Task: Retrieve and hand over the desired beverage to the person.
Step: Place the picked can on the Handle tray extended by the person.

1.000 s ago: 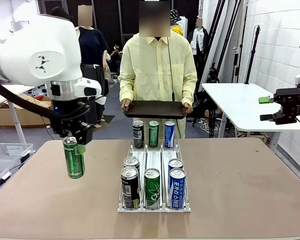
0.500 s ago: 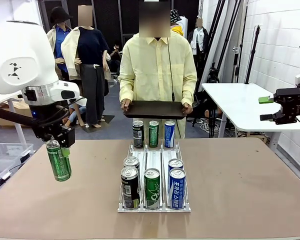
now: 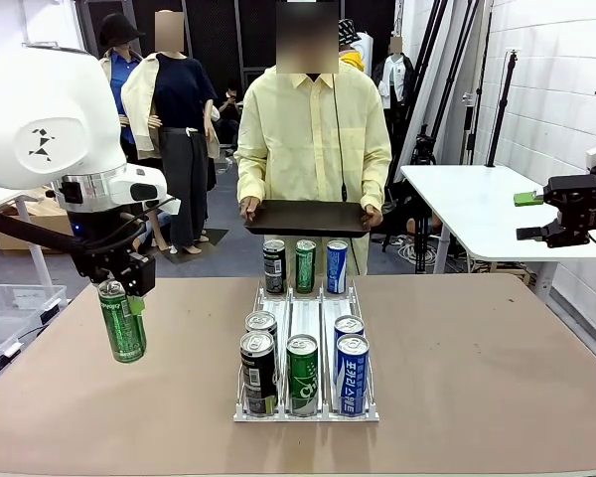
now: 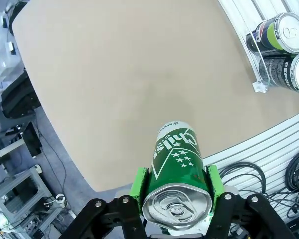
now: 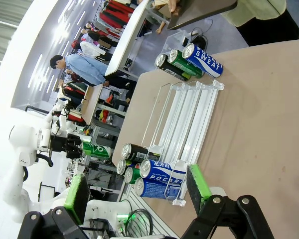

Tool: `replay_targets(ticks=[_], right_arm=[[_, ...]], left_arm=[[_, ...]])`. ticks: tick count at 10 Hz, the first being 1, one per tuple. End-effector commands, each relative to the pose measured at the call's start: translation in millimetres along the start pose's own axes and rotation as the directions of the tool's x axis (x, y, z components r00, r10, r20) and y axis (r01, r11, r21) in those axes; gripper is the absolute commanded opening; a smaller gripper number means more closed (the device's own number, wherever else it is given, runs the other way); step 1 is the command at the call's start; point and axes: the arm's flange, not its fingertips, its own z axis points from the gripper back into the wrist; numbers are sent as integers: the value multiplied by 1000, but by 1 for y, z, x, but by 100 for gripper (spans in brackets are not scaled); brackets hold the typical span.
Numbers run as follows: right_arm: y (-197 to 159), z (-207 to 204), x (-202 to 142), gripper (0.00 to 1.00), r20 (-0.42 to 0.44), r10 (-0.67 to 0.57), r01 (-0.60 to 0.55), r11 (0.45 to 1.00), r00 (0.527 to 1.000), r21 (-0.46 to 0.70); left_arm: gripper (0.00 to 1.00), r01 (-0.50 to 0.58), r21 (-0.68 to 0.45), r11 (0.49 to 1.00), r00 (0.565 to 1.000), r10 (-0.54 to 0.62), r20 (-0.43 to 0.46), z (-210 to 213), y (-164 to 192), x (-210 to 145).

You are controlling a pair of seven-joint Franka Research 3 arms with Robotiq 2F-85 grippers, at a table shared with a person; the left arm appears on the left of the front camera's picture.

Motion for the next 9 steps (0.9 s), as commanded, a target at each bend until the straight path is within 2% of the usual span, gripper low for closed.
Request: replay_targets(ticks=[1,9], right_arm=[[1,0,1,100,-3,-2,2,1000,1000,10],[1,0,1,100,-3,-2,2,1000,1000,10]], left_arm=[[0,-14,3,1000,1000,14,4,6,1,3],[0,-14,3,1000,1000,14,4,6,1,3]])
